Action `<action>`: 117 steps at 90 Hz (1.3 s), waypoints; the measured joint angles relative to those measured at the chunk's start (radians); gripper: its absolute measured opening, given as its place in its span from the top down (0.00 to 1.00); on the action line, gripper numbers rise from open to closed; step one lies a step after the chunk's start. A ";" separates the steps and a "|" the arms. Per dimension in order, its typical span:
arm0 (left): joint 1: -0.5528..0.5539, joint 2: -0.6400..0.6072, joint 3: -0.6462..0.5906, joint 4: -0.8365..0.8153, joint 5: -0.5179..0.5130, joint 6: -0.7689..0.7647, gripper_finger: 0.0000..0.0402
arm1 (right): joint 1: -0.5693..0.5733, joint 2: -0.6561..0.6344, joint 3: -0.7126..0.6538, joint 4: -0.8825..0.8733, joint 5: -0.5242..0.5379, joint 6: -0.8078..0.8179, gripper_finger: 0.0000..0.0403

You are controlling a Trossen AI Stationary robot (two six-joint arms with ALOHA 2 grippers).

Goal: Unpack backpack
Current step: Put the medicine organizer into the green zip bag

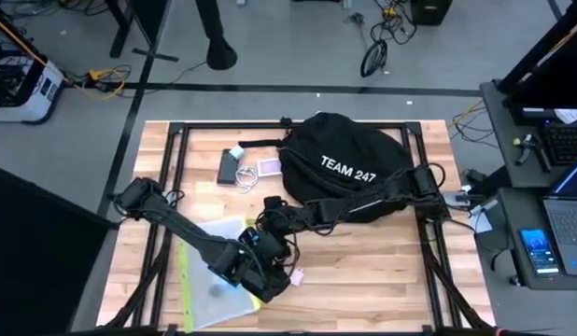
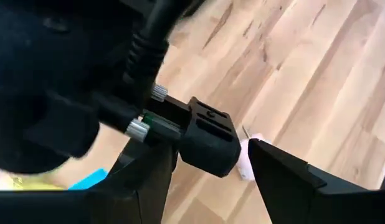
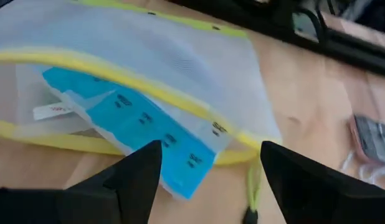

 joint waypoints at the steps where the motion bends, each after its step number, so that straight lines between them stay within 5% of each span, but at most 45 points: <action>1: 0.000 0.001 0.006 -0.002 0.003 0.000 0.50 | 0.000 0.004 0.000 0.007 -0.002 -0.009 0.36; 38: -0.042 -0.002 0.284 -0.024 0.069 0.148 0.50 | -0.008 0.061 0.000 0.242 0.006 -0.260 0.36; 61: -0.016 -0.017 0.289 0.005 0.002 0.341 0.50 | -0.087 0.062 0.000 0.131 0.014 -0.198 0.36; 90: -0.073 -0.153 0.290 -0.013 0.019 0.261 0.50 | -0.060 0.064 -0.001 0.062 -0.072 -0.224 0.36; 117: -0.174 -0.200 0.290 -0.016 -0.184 0.213 0.50 | -0.020 0.064 -0.001 0.162 -0.060 -0.286 0.36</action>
